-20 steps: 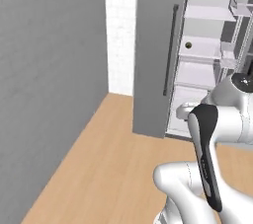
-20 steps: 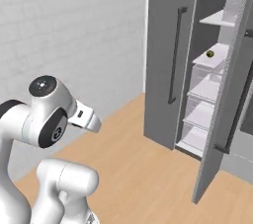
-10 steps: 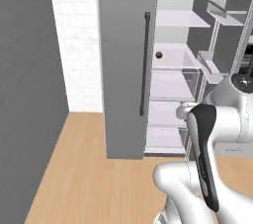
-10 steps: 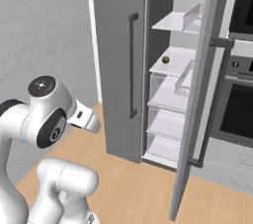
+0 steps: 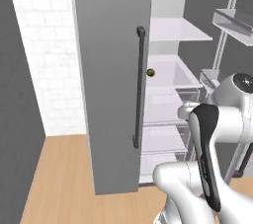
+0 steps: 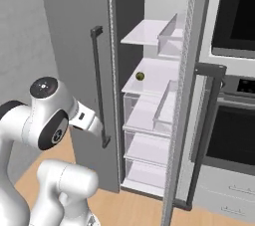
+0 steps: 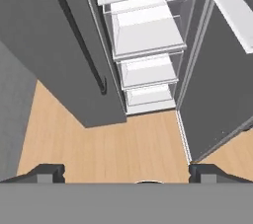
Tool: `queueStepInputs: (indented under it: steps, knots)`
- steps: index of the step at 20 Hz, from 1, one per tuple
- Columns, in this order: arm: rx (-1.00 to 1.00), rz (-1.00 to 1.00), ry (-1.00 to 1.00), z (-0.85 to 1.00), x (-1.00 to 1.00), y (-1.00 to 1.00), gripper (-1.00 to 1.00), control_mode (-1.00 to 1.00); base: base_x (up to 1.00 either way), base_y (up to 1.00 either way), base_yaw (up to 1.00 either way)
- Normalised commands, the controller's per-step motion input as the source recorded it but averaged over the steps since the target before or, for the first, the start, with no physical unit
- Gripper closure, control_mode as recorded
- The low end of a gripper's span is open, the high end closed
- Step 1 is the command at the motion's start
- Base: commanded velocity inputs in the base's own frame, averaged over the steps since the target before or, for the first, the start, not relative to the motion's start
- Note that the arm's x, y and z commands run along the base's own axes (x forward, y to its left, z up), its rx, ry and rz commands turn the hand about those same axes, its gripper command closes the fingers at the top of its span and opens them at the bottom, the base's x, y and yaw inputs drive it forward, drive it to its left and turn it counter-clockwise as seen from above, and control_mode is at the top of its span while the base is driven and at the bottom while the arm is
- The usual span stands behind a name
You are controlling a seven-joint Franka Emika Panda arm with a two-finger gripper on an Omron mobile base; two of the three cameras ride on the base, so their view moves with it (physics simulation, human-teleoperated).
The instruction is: Place one lime and one fish in each tupperware on the nearby counter, to pack two identical lunches.
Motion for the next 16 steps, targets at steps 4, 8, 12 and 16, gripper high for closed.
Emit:
queueStepInputs:
  steps: [4, 8, 12, 16]
  knots:
    - [0.0, 0.0, 0.0, 0.0, 0.0, 0.0, -1.0, 1.0, 1.0, 0.0, -0.1]
    - [0.0, 0.0, 0.0, 0.0, 0.0, 0.0, -1.0, 1.0, 1.0, 0.0, -0.06]
    - [0.0, 0.0, 0.0, 0.0, 0.0, 0.0, -1.0, 1.0, 0.96, -0.07, 0.01]
    - [0.0, 0.04, -0.03, -0.26, 0.91, -0.09, -1.0, -1.0, 0.0, 0.0, 0.0]
